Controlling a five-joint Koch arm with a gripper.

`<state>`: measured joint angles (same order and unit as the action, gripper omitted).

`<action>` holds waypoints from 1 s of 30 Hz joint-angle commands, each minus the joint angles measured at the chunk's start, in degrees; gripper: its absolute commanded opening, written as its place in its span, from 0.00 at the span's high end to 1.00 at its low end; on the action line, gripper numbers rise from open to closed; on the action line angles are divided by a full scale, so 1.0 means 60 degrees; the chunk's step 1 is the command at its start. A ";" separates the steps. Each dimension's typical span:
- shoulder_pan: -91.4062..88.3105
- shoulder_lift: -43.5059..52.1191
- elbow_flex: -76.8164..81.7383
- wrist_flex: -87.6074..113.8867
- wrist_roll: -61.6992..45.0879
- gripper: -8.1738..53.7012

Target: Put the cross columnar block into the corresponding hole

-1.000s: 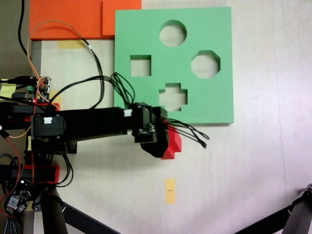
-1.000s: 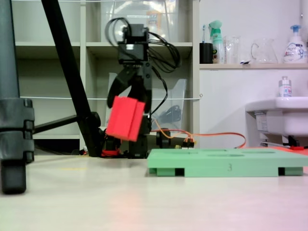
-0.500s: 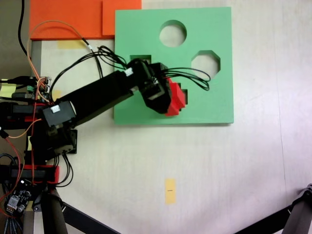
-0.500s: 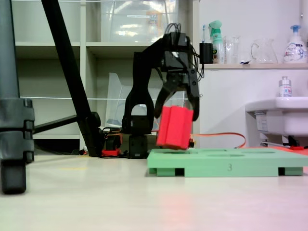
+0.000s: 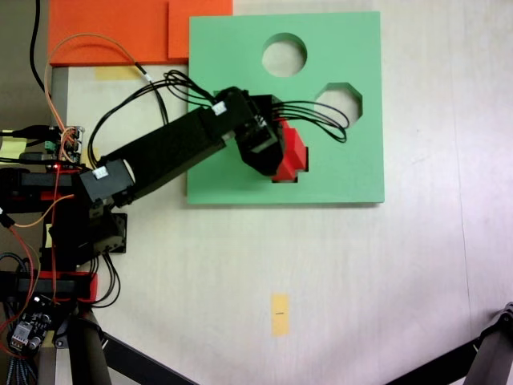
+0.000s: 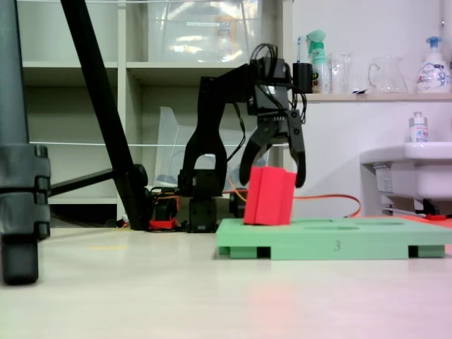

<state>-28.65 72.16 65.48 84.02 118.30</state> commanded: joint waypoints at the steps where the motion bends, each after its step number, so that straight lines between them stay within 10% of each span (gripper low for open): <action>1: -0.0234 0.0205 -0.0439 -0.0381 0.0234 0.60; 12: -0.0249 -0.0425 0.0073 -0.0776 0.0249 0.54; 21: 0.0044 0.0249 0.1421 -0.1523 -0.0117 0.04; 30: 0.0220 0.4395 0.2578 -0.1831 -0.5903 0.04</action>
<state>-27.51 93.43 81.04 75.85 91.14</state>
